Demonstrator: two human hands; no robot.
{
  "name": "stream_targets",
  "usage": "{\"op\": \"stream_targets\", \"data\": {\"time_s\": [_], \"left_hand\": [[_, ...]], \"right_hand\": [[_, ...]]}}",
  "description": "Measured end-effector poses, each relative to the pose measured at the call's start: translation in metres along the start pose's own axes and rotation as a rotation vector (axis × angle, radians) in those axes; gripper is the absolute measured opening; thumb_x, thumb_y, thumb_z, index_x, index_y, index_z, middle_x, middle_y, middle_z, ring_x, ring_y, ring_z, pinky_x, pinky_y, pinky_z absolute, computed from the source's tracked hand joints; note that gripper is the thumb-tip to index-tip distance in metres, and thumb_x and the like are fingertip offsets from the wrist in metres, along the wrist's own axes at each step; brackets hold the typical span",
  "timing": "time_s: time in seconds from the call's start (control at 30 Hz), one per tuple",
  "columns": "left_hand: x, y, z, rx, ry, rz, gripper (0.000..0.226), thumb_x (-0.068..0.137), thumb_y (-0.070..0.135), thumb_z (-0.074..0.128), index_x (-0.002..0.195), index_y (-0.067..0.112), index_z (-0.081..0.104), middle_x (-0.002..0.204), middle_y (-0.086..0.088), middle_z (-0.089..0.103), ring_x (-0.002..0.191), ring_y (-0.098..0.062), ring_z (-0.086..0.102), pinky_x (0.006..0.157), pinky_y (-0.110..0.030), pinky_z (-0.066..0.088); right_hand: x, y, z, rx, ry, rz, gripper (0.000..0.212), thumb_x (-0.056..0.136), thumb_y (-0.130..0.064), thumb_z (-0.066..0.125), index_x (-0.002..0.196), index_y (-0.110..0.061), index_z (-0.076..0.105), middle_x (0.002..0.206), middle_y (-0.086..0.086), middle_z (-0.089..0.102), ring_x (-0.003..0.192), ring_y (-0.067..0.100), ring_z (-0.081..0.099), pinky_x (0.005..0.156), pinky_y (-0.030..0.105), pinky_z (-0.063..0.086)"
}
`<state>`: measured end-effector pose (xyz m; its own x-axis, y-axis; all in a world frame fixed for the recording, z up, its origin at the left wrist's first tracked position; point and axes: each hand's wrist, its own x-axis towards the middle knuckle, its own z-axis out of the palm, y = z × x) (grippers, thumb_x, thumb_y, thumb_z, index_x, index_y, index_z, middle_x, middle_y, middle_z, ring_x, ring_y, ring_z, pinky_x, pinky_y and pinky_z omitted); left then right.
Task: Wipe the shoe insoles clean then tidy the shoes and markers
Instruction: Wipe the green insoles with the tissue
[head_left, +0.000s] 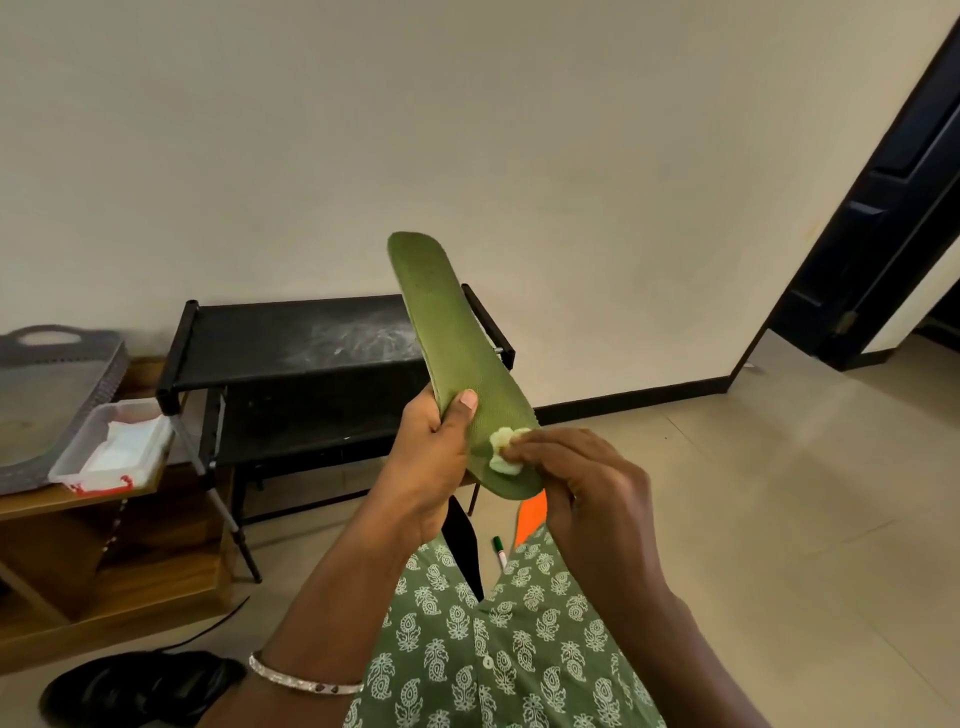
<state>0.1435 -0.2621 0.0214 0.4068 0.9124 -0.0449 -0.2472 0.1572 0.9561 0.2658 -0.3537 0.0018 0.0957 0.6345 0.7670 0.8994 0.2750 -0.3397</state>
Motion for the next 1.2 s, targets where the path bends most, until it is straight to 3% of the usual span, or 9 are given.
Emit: {"op": "stream_targets", "data": {"time_s": [0.2, 0.47, 0.6, 0.73, 0.83, 0.9, 0.97, 1.07, 1.2], "left_hand": [[-0.002, -0.003, 0.005, 0.041, -0.059, 0.075, 0.019, 0.106, 0.015, 0.044, 0.107, 0.025, 0.060, 0.084, 0.008, 0.075, 0.076, -0.007, 0.073, 0.060, -0.026, 0.059], [0.000, -0.003, -0.005, 0.045, -0.037, 0.070, 0.017, 0.106, 0.019, 0.044, 0.112, 0.026, 0.058, 0.103, 0.001, 0.074, 0.090, -0.013, 0.074, 0.067, -0.028, 0.060], [0.002, -0.001, -0.003, 0.084, -0.088, 0.101, 0.020, 0.105, 0.015, 0.045, 0.111, 0.028, 0.059, 0.097, 0.008, 0.076, 0.092, -0.008, 0.073, 0.070, -0.023, 0.059], [0.005, 0.004, -0.008, 0.110, -0.060, 0.150, 0.020, 0.105, 0.013, 0.046, 0.106, 0.027, 0.061, 0.090, 0.010, 0.076, 0.087, -0.005, 0.073, 0.071, -0.022, 0.059], [0.004, -0.001, -0.008, 0.138, -0.057, 0.150, 0.022, 0.105, 0.013, 0.046, 0.106, 0.029, 0.062, 0.091, 0.008, 0.077, 0.089, -0.009, 0.073, 0.069, -0.028, 0.060], [0.003, -0.005, -0.004, 0.165, -0.031, 0.158, 0.024, 0.106, 0.015, 0.046, 0.106, 0.032, 0.063, 0.098, 0.004, 0.076, 0.097, -0.016, 0.073, 0.078, -0.039, 0.060], [0.005, -0.007, -0.002, 0.147, -0.004, 0.155, 0.024, 0.106, 0.016, 0.046, 0.106, 0.033, 0.063, 0.101, 0.003, 0.076, 0.098, -0.017, 0.072, 0.081, -0.040, 0.059], [0.008, -0.007, -0.002, 0.070, 0.033, 0.092, 0.020, 0.106, 0.015, 0.045, 0.111, 0.025, 0.061, 0.098, 0.001, 0.075, 0.092, -0.016, 0.072, 0.070, -0.033, 0.059], [0.012, -0.011, -0.004, 0.025, 0.087, -0.018, 0.026, 0.107, 0.016, 0.043, 0.129, 0.014, 0.057, 0.115, -0.008, 0.071, 0.104, -0.025, 0.070, 0.086, -0.042, 0.059]], "right_hand": [[0.029, 0.017, 0.008, -0.027, 0.016, 0.082, 0.037, 0.073, 0.016, 0.063, 0.093, -0.010, 0.079, 0.095, 0.000, 0.075, 0.087, 0.013, 0.069, 0.082, 0.015, 0.052], [-0.001, -0.003, -0.005, -0.056, -0.049, 0.090, 0.030, 0.077, 0.010, 0.072, 0.093, -0.015, 0.080, 0.095, -0.004, 0.075, 0.087, 0.009, 0.069, 0.080, 0.019, 0.053], [0.009, 0.002, 0.000, -0.085, -0.008, 0.116, 0.032, 0.074, 0.012, 0.070, 0.091, -0.013, 0.080, 0.092, -0.003, 0.075, 0.084, 0.014, 0.069, 0.074, 0.027, 0.055], [0.021, -0.001, 0.013, -0.102, 0.033, 0.110, 0.032, 0.074, 0.008, 0.059, 0.091, -0.010, 0.079, 0.090, 0.000, 0.074, 0.083, 0.018, 0.066, 0.074, 0.018, 0.048], [0.029, -0.003, 0.017, -0.137, 0.053, 0.126, 0.032, 0.075, 0.009, 0.059, 0.094, -0.008, 0.078, 0.093, 0.002, 0.072, 0.085, 0.019, 0.063, 0.075, 0.018, 0.044], [0.037, 0.002, 0.019, -0.137, 0.007, 0.154, 0.033, 0.077, 0.012, 0.061, 0.096, -0.010, 0.077, 0.094, 0.001, 0.071, 0.086, 0.020, 0.063, 0.074, 0.021, 0.045], [0.039, 0.005, 0.019, -0.095, -0.038, 0.174, 0.029, 0.082, 0.009, 0.062, 0.097, -0.012, 0.076, 0.096, 0.000, 0.070, 0.088, 0.020, 0.063, 0.074, 0.026, 0.048], [0.026, -0.001, 0.018, -0.065, -0.071, 0.175, 0.022, 0.087, 0.004, 0.064, 0.098, -0.011, 0.074, 0.098, -0.001, 0.069, 0.090, 0.017, 0.060, 0.075, 0.021, 0.045], [-0.008, -0.016, 0.025, -0.050, -0.093, 0.175, 0.020, 0.087, 0.000, 0.065, 0.102, -0.010, 0.074, 0.102, -0.001, 0.069, 0.095, 0.014, 0.059, 0.080, 0.022, 0.050]]}}
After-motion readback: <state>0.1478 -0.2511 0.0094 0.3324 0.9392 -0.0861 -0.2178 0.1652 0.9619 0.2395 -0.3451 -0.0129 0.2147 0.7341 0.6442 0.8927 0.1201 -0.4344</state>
